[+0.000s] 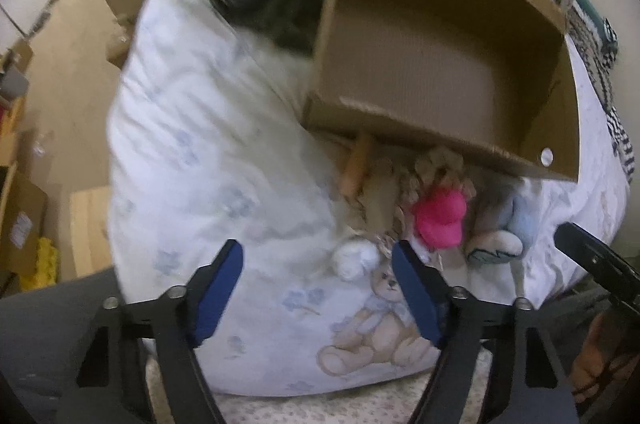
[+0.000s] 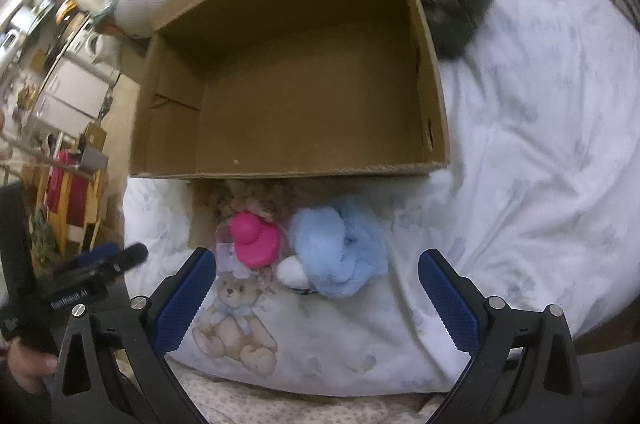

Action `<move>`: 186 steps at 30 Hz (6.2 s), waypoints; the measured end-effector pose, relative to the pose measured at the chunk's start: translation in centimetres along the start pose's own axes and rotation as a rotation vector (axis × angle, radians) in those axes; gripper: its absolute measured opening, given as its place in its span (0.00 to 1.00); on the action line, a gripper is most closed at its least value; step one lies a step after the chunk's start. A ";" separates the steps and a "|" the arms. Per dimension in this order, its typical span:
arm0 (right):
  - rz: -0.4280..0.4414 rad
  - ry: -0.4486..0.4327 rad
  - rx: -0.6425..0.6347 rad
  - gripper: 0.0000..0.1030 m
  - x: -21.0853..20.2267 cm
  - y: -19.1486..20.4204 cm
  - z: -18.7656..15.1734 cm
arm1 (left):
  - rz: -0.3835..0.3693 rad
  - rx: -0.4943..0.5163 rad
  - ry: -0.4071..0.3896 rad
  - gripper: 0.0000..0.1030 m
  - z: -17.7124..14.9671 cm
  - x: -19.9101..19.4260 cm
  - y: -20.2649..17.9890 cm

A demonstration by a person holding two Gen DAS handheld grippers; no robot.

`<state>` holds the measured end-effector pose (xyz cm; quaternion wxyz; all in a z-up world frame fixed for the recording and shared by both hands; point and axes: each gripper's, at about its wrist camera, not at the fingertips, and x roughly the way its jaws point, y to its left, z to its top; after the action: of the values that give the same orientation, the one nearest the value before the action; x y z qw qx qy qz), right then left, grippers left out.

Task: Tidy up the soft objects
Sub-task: 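Grasp the white sock with the left tool while the right tool grasps the blue plush, then carry the sock and plush into the box and open both tools, then withdraw both tools from the box back toward the remaining items, then grasp the pink rubber duck with the right tool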

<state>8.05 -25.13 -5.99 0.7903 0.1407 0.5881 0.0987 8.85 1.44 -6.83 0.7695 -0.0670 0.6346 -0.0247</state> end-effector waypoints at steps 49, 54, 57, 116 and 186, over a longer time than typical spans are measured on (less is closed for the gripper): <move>0.258 -0.118 -0.040 0.09 -7.0 2.7 2.8 | -0.010 0.084 -0.294 0.06 3.3 -12.0 -1.9; 0.268 -0.195 -0.044 0.09 -8.2 2.8 5.5 | -0.001 0.102 -0.313 0.06 6.1 -11.2 -3.2; 0.267 -0.221 -0.040 0.09 -8.3 2.2 6.7 | 0.011 0.102 -0.317 0.06 7.5 -10.1 -3.7; 0.100 -0.259 -0.035 0.77 -1.0 1.0 7.8 | 0.104 0.130 -0.315 0.69 8.6 -1.8 -4.7; 0.148 0.174 -0.019 0.74 9.4 4.8 1.1 | -0.053 0.099 -0.188 0.05 -0.5 -5.1 -0.8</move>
<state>11.86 -17.70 -12.52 0.7283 0.1673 0.6414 0.1740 7.45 1.21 -1.79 0.8270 -0.0477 0.5558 -0.0701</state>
